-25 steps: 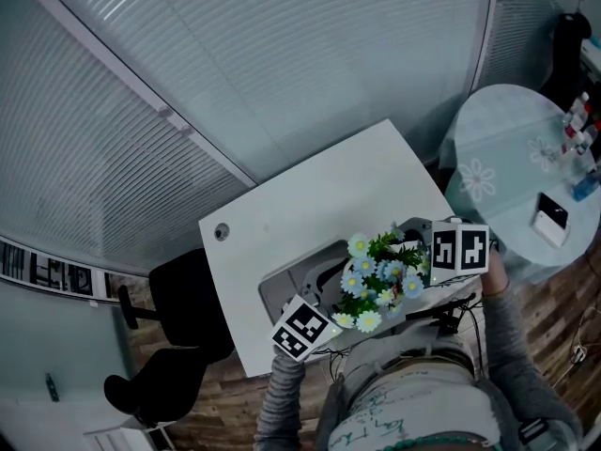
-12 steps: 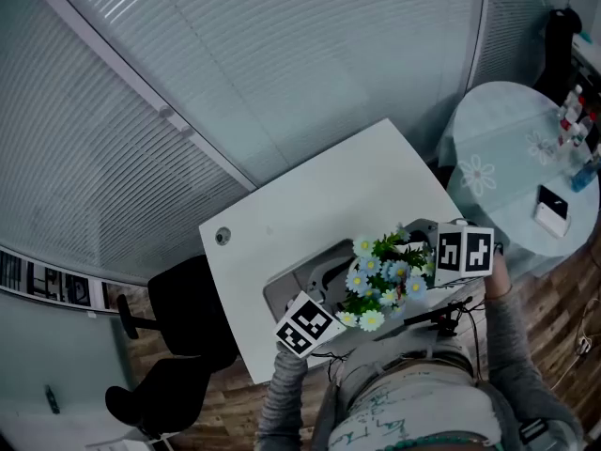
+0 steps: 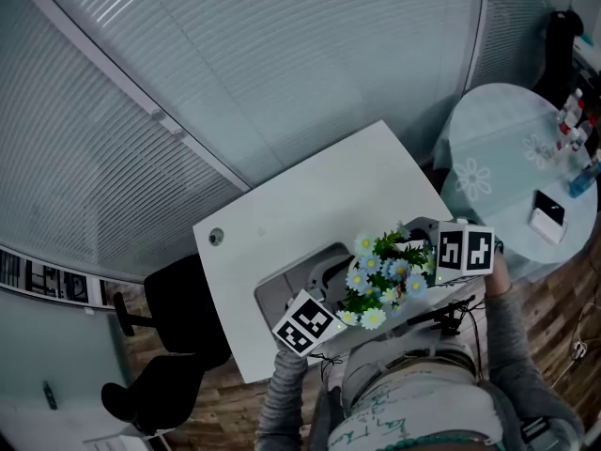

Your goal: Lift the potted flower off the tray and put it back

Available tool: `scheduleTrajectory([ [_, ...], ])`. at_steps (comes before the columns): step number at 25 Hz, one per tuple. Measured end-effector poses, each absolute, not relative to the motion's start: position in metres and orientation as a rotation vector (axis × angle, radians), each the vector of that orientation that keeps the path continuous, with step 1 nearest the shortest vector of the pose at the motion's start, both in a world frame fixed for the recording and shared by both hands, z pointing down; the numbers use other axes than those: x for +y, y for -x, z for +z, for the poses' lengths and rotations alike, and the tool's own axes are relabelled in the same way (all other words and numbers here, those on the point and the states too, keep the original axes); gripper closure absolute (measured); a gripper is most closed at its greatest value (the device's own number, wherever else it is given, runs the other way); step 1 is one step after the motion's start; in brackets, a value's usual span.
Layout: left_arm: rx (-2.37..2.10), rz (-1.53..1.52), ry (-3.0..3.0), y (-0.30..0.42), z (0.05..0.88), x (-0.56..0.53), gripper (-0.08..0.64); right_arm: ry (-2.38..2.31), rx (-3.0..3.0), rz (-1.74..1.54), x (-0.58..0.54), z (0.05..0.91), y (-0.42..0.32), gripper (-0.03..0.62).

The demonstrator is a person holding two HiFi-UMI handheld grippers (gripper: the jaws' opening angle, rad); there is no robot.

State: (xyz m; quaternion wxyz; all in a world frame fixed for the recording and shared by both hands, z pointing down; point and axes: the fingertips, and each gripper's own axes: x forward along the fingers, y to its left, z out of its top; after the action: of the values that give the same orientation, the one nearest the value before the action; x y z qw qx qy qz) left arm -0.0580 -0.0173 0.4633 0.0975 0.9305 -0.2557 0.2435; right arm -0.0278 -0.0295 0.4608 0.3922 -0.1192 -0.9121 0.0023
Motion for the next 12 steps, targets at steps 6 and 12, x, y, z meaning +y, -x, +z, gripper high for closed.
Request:
scheduleTrajectory([
  [6, -0.805, 0.717, -2.721, 0.011, 0.463, -0.047, 0.123, 0.359, -2.292, -0.003, -0.06, 0.46, -0.018, 0.225],
  [12, -0.826, 0.735, -2.688, -0.026, 0.466, -0.088, 0.123, 0.395, -2.284, 0.001, -0.101, 0.463, -0.056, 0.225],
])
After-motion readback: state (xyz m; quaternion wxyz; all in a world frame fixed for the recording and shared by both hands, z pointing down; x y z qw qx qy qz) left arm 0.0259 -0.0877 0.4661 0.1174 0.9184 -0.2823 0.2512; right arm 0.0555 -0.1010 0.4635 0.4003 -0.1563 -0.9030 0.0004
